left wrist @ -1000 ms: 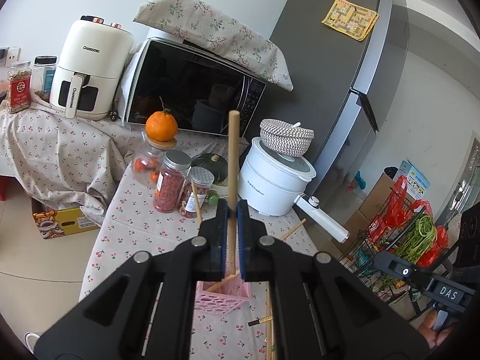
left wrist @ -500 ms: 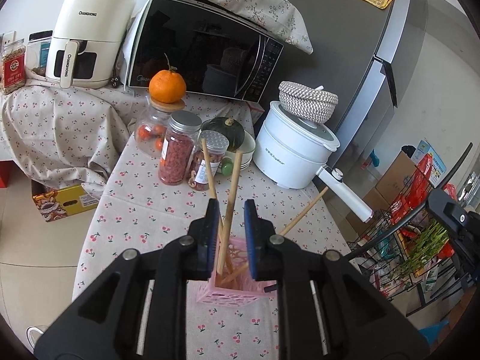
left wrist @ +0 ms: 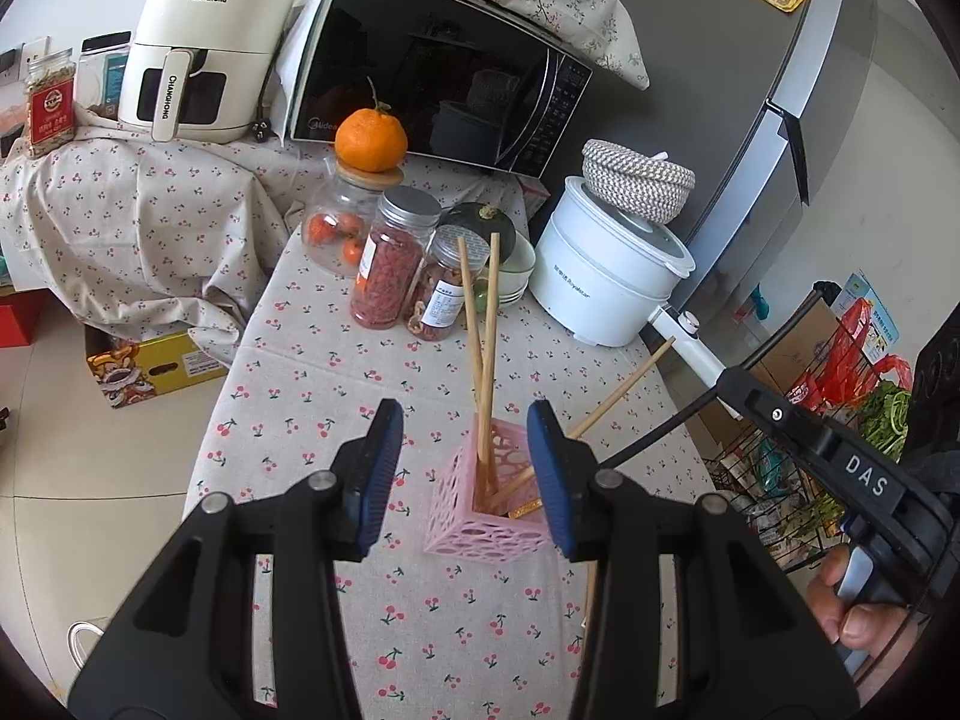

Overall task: Organize utensils
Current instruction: 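Lift both chopsticks over the pink basket and open both tools to drop them in, then grasp another wooden chopstick from the row with the left tool and lift it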

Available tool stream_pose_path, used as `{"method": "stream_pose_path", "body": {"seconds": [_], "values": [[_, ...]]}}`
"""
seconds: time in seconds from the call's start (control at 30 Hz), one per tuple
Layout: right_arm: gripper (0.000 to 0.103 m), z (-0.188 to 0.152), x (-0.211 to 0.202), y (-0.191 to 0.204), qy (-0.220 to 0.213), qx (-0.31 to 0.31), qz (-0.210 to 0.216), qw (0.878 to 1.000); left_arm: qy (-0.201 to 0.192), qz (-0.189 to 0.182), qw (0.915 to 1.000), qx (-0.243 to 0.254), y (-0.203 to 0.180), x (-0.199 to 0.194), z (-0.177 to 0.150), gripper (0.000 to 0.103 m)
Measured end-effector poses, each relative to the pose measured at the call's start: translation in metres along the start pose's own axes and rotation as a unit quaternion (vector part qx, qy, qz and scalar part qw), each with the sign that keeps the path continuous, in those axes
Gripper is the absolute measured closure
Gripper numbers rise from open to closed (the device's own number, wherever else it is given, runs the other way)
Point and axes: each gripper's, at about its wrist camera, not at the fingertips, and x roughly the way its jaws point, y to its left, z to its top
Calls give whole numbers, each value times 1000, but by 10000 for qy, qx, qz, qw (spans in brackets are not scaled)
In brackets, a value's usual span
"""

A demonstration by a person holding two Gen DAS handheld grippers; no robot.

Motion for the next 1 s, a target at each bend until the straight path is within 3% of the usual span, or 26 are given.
{"method": "stream_pose_path", "body": {"seconds": [0.17,0.23,0.3,0.37,0.43,0.67,1.0], "values": [[96,-7,17,-9,275,170,7,9995,152,10,9998,134,-2,1,-6,57],[95,-9,21,-16,376,327,39,9987,241,0,9996,175,-4,4,-8,50],[84,-9,19,-23,417,461,47,9981,338,-14,9992,212,-7,6,-10,43],[58,-7,13,-27,345,530,52,9980,419,-10,9988,255,-9,7,-12,39],[42,-5,2,-31,198,551,42,9983,481,-10,9984,291,-11,8,-14,35],[25,-2,-29,-50,62,498,-87,9987,710,-16,9971,288,-15,10,-23,23],[19,-26,-41,-99,556,489,-786,9942,1245,80,9909,516,-36,23,-47,21]]}}
